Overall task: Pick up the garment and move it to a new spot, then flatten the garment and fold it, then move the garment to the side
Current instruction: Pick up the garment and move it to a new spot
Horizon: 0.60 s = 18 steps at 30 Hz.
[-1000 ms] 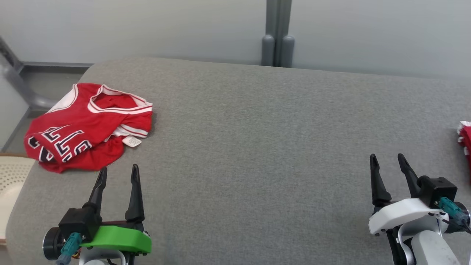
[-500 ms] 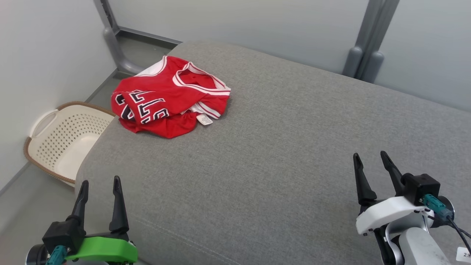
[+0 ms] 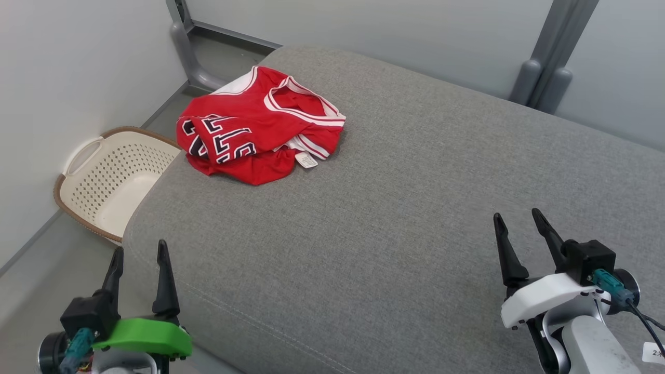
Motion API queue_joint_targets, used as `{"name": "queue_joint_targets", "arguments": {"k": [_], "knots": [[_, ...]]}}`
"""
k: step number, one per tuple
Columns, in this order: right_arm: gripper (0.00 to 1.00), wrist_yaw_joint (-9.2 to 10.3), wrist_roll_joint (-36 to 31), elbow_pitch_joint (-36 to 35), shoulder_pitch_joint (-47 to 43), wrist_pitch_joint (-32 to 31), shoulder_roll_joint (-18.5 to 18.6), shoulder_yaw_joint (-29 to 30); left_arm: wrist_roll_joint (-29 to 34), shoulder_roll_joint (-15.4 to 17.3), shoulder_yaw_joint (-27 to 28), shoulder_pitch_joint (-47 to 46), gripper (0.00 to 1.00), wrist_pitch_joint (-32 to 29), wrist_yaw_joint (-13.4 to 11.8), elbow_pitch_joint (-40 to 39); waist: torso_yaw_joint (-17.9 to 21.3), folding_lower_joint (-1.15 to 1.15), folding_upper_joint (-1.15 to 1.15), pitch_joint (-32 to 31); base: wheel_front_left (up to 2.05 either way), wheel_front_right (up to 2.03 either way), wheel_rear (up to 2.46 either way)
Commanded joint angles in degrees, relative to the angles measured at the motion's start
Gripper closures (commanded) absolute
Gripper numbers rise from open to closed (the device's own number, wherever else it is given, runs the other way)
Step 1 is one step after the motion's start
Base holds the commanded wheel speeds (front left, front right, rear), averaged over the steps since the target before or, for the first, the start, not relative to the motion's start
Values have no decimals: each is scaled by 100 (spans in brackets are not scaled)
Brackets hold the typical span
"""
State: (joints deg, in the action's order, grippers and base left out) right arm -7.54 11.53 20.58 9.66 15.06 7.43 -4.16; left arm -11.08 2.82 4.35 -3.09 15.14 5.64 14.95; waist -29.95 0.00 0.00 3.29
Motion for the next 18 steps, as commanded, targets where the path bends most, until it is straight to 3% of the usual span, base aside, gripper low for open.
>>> {"name": "queue_joint_targets", "arguments": {"k": [1,11,18], "knots": [[0,11,-30,-15,69,15,76,5,-6,24,-14,-260,0,-1,46,197,93,0,0,103,0,0,0],[0,11,-192,-266,458,-207,347,-412,-584,329,283,-2165,0,-35,146,2128,917,0,0,911,0,0,0],[0,11,-262,-697,831,-489,651,-921,-1486,805,770,-3289,0,-761,179,3190,1820,0,0,1610,0,0,0]]}}
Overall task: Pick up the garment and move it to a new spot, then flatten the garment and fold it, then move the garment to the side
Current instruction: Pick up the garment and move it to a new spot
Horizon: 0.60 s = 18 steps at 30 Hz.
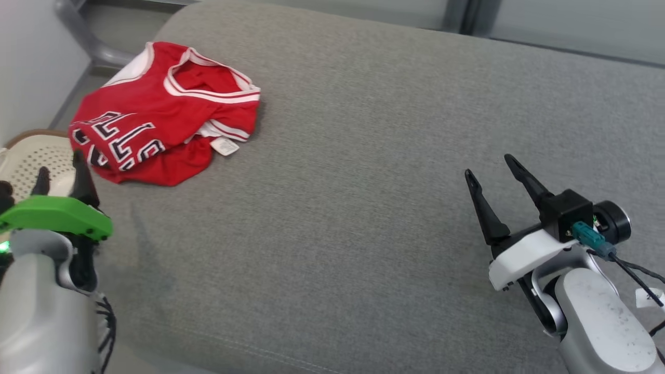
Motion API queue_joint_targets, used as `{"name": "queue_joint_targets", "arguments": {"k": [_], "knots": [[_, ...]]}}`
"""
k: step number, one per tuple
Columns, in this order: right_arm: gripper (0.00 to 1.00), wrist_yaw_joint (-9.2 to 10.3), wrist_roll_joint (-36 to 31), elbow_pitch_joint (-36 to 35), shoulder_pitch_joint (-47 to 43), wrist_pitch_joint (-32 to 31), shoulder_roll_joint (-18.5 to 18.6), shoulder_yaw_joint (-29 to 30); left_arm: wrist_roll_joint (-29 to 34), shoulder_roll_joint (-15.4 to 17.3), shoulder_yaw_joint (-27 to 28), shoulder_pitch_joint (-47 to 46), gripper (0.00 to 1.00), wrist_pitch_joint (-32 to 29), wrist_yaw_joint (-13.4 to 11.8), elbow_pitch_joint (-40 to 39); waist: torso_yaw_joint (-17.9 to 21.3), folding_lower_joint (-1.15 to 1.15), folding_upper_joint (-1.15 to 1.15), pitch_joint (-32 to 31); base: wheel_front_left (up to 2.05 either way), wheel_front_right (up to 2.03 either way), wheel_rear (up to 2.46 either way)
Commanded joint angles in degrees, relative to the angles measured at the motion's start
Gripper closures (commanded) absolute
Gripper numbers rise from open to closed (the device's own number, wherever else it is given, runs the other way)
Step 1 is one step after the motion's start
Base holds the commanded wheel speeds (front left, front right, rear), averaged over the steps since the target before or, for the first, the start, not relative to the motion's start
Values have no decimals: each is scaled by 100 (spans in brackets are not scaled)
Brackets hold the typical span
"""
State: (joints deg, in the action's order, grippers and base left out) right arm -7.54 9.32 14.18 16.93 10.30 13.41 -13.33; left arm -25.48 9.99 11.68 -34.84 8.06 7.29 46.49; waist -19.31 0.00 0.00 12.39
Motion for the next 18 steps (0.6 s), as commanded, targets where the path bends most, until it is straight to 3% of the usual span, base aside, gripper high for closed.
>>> {"name": "queue_joint_targets", "arguments": {"k": [1,9,18], "knots": [[0,11,-40,-137,167,-46,87,-50,-129,184,81,-211,0,-165,16,126,874,0,0,794,0,0,0],[0,11,-12,-792,404,-233,235,-119,-735,847,632,-752,0,-1110,-163,643,1689,0,0,1541,0,0,0],[0,11,-113,-1202,232,-276,248,106,-1240,1053,983,-1104,0,-1824,-351,904,2007,0,0,1997,0,0,0]]}}
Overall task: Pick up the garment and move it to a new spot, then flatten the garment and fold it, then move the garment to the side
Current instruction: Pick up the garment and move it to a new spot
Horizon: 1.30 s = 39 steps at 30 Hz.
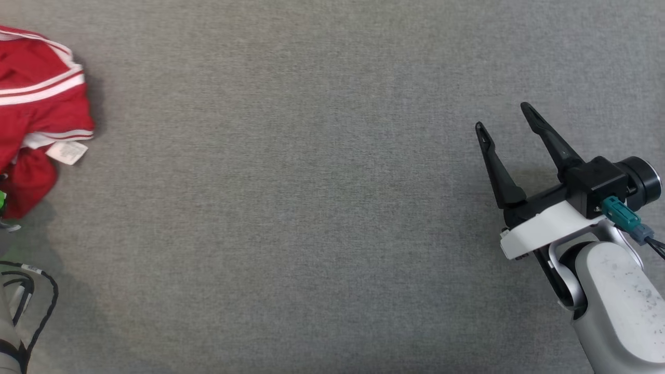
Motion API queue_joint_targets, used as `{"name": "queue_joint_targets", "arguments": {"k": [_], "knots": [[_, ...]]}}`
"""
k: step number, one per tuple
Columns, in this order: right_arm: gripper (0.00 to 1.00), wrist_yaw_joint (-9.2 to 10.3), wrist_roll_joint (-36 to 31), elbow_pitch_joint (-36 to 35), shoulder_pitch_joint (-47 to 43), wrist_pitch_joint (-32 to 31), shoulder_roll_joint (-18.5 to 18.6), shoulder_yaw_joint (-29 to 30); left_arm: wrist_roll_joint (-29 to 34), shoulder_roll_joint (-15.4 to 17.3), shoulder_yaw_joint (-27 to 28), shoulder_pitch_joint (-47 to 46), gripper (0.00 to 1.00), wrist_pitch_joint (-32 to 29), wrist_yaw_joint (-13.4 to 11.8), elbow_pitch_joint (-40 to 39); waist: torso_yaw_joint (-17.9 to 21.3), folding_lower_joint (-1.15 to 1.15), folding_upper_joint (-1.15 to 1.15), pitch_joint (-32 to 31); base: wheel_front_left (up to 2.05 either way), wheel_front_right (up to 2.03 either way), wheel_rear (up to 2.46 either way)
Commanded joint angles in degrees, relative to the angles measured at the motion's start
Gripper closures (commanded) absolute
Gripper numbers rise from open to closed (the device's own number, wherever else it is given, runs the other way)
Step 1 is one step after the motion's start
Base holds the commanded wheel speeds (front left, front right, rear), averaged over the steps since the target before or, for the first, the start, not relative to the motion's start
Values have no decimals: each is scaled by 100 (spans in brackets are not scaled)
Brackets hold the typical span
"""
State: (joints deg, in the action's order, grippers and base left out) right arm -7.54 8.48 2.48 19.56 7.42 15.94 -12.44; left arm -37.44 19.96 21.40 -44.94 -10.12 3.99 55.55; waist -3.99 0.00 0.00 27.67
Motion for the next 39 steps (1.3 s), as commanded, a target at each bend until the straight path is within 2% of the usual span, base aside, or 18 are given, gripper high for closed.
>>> {"name": "queue_joint_targets", "arguments": {"k": [1,2,3,4,8,12,16,23,30,35,39], "knots": [[0,11,-23,-42,-40,12,-16,39,-37,62,7,-120,0,-65,-50,23,486,0,0,475,0,0,0],[0,11,-9,-54,-54,10,-31,65,-47,37,-13,-125,4,-177,-67,87,497,0,0,470,0,0,0],[0,11,-12,-57,-64,16,-40,81,-70,-7,-28,-113,86,-242,-67,134,503,0,0,456,0,0,0],[0,11,-10,-59,-74,24,-52,108,-92,-51,-44,-96,100,-365,-63,195,508,0,0,433,0,0,0],[0,11,-24,-40,-85,51,-105,138,-99,-14,-129,-3,100,-542,78,205,460,0,0,293,0,0,0],[0,11,23,97,-121,134,-175,132,-161,100,-147,-29,100,-401,212,-109,346,0,0,28,0,0,0],[0,11,102,375,-182,291,-311,69,-28,435,-271,-3,100,-210,285,-645,255,0,0,-450,0,0,0],[0,11,260,892,-329,562,-602,49,63,585,-749,-119,100,-408,341,-2058,289,0,0,-1380,0,0,0],[0,11,362,1217,-456,710,-809,70,-71,244,-1407,-34,100,-1179,347,-3929,598,0,0,-1977,0,0,0],[0,11,346,1295,-577,752,-864,178,-193,-221,-1942,167,100,-1646,293,-5021,1022,0,0,-2148,0,0,0],[0,11,325,1276,-631,771,-851,265,-282,-661,-2373,320,100,-1762,278,-5570,1438,0,0,-2133,0,0,0]]}}
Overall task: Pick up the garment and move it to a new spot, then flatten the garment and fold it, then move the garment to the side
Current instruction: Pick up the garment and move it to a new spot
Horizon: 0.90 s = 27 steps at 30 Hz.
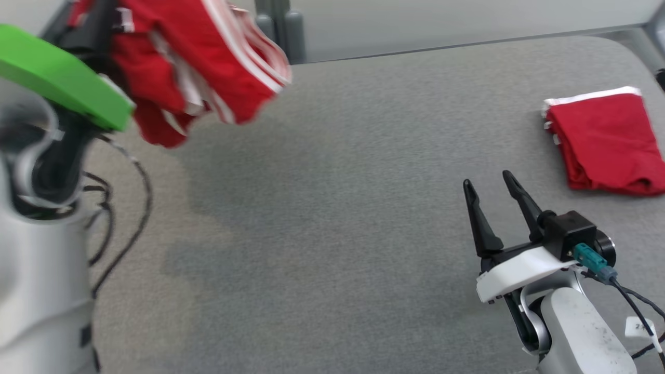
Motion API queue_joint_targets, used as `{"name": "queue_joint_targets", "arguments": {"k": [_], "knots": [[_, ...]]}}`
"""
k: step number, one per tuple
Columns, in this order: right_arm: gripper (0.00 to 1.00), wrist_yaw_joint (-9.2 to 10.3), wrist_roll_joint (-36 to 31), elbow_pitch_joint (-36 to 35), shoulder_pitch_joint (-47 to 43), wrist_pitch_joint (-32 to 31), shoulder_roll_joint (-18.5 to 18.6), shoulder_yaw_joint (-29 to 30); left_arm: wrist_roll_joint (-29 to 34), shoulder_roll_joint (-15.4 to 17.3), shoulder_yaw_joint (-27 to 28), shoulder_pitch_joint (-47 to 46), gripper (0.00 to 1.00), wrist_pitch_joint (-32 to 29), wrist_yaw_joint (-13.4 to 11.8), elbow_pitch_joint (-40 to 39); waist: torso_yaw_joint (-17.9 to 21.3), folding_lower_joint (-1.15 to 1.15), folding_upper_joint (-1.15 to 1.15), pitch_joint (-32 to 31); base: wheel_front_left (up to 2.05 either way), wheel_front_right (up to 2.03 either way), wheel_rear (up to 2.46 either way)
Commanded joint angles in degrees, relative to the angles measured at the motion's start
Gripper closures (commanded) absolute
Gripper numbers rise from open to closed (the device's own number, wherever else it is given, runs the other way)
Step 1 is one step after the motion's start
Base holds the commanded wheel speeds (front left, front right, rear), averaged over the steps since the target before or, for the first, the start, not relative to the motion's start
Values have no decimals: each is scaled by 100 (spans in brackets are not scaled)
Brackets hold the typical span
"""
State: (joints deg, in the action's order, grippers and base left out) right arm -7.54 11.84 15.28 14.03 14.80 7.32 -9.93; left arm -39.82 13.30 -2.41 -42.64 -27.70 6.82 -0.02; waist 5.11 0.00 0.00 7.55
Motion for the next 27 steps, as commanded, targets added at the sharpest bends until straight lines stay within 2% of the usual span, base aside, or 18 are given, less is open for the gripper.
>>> {"name": "queue_joint_targets", "arguments": {"k": [1,4,6,9,12,19,20,21,27], "knots": [[0,11,-14,-17,-100,35,16,51,-42,-116,-122,126,100,14,-2,-97,622,0,0,-100,0,0,0],[0,11,-30,-68,-105,42,20,119,-20,-504,-479,270,100,163,6,-241,966,0,0,20,0,0,0],[0,11,-30,-107,-98,33,-12,143,302,-523,-672,348,100,427,14,-253,1191,0,0,115,0,0,0],[0,11,-8,-152,-88,38,-54,176,438,-742,-955,589,100,838,22,11,1479,0,0,267,0,0,0],[0,11,14,-170,-95,40,-92,192,1006,-724,-1257,812,100,1365,-23,541,1702,0,0,413,0,0,0],[0,11,-22,-261,-146,39,-160,330,1441,-942,-1927,1218,100,2377,-95,2300,1747,0,0,596,0,0,0],[0,11,-31,-268,-140,39,-167,339,1473,-957,-2003,1214,62,2459,-101,2486,1707,0,0,604,0,0,0],[0,11,-41,-280,-136,39,-165,348,1506,-972,-2101,1187,0,2545,-114,2689,1636,0,0,607,0,0,0],[0,11,-92,-331,-203,39,-125,472,1253,-1025,-2281,1091,0,3018,-167,3105,1057,0,0,479,0,0,0]]}}
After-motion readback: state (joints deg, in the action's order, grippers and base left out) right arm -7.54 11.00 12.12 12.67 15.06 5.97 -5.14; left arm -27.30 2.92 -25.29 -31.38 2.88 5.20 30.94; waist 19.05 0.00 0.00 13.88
